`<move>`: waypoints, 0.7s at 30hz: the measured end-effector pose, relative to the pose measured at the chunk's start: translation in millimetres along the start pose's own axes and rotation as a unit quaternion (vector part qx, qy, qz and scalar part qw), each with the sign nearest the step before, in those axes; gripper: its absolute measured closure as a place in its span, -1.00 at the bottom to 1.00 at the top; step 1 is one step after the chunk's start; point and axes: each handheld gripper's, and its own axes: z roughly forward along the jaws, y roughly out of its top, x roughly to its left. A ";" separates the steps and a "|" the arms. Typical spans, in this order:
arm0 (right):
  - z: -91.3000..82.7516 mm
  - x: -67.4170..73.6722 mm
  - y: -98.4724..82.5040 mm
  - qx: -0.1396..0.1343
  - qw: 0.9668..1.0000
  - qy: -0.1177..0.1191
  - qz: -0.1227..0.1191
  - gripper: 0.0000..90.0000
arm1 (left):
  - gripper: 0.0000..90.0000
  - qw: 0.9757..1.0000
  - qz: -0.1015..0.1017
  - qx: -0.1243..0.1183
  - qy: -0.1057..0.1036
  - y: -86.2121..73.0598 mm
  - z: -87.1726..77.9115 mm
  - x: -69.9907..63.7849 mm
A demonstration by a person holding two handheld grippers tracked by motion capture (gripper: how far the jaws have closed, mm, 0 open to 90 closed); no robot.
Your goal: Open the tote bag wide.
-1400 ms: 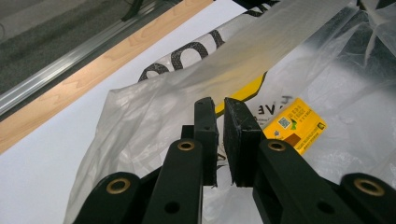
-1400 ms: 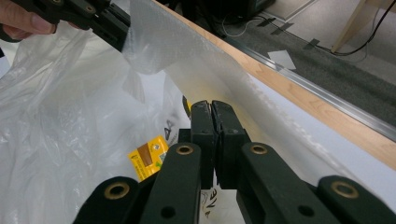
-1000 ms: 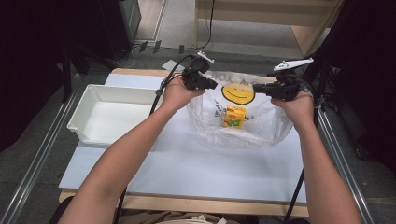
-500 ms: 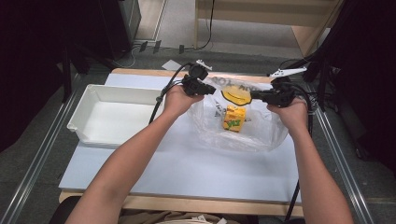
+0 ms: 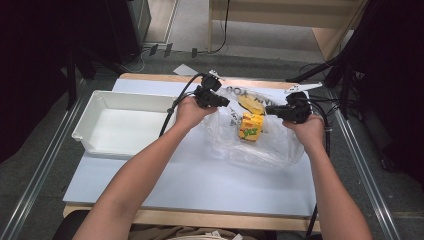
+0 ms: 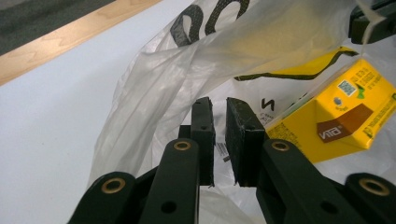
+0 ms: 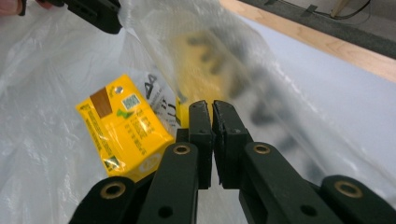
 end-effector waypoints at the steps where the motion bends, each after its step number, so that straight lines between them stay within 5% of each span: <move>1: 0.8 -0.2 -1.8 0.002 1.000 -0.002 0.001 0.96 | 0.82 1.000 -0.005 -0.001 0.000 -1.0 0.8 0.7; 21: 18.4 -8.6 -27.1 0.013 1.000 -0.026 0.012 0.96 | 0.82 1.000 -0.006 0.015 0.002 -17.7 24.2 2.7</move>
